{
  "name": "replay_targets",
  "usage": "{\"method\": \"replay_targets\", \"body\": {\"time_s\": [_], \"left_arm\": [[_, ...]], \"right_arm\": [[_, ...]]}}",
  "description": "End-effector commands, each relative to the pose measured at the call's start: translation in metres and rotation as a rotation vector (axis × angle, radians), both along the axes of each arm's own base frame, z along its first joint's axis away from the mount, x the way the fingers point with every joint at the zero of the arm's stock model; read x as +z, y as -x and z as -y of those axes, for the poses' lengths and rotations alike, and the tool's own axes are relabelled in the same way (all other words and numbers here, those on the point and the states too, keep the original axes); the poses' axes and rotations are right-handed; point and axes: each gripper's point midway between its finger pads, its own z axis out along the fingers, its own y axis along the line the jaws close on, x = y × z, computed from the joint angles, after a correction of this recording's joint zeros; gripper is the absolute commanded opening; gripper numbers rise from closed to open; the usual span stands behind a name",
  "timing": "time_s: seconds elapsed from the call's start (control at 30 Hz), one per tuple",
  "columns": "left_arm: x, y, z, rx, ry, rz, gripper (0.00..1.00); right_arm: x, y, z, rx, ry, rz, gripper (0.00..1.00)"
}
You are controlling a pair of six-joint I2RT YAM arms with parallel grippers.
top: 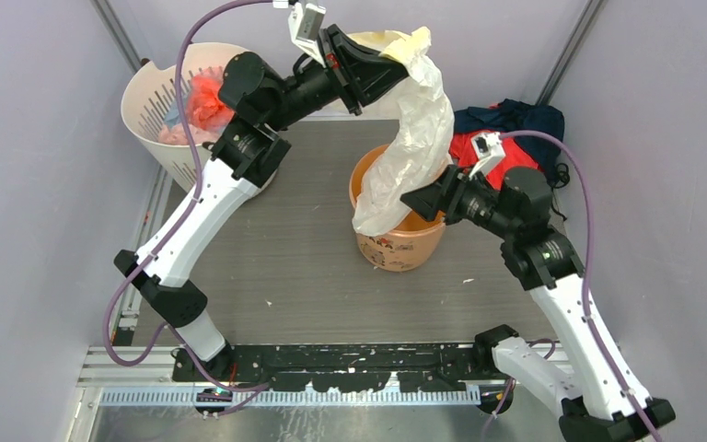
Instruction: Put the trash bags into the trash bin
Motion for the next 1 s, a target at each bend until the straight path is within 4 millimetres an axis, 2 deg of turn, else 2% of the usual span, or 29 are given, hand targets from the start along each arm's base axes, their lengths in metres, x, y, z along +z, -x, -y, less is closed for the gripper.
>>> {"method": "replay_targets", "body": {"time_s": [0.0,0.07,0.17,0.3,0.47,0.83,0.97], "left_arm": [[0.028,0.014,-0.011,-0.015,0.057,0.062,0.00],[0.028,0.014,-0.010,-0.020,0.055,0.061,0.00],[0.027,0.014,-0.009,-0.033,0.048,0.059,0.00],[0.024,0.016,-0.006,-0.054,0.032,0.052,0.00],[0.015,0.020,-0.001,-0.094,0.000,0.030,0.00],[-0.011,0.036,-0.006,-0.137,-0.073,0.003,0.00],[-0.017,0.044,-0.008,-0.165,-0.091,-0.001,0.00]], "right_arm": [[0.015,-0.021,-0.011,-0.024,-0.031,0.067,0.66],[0.007,-0.032,-0.008,-0.081,0.002,0.043,0.55],[-0.002,-0.047,0.011,-0.212,0.063,0.017,0.38],[-0.001,-0.063,0.031,-0.331,0.143,0.024,0.27],[-0.012,-0.078,0.042,-0.387,0.238,0.011,0.25],[-0.070,-0.093,0.029,-0.336,0.303,-0.105,0.24],[-0.089,-0.091,0.029,-0.329,0.337,-0.163,0.25]]}}
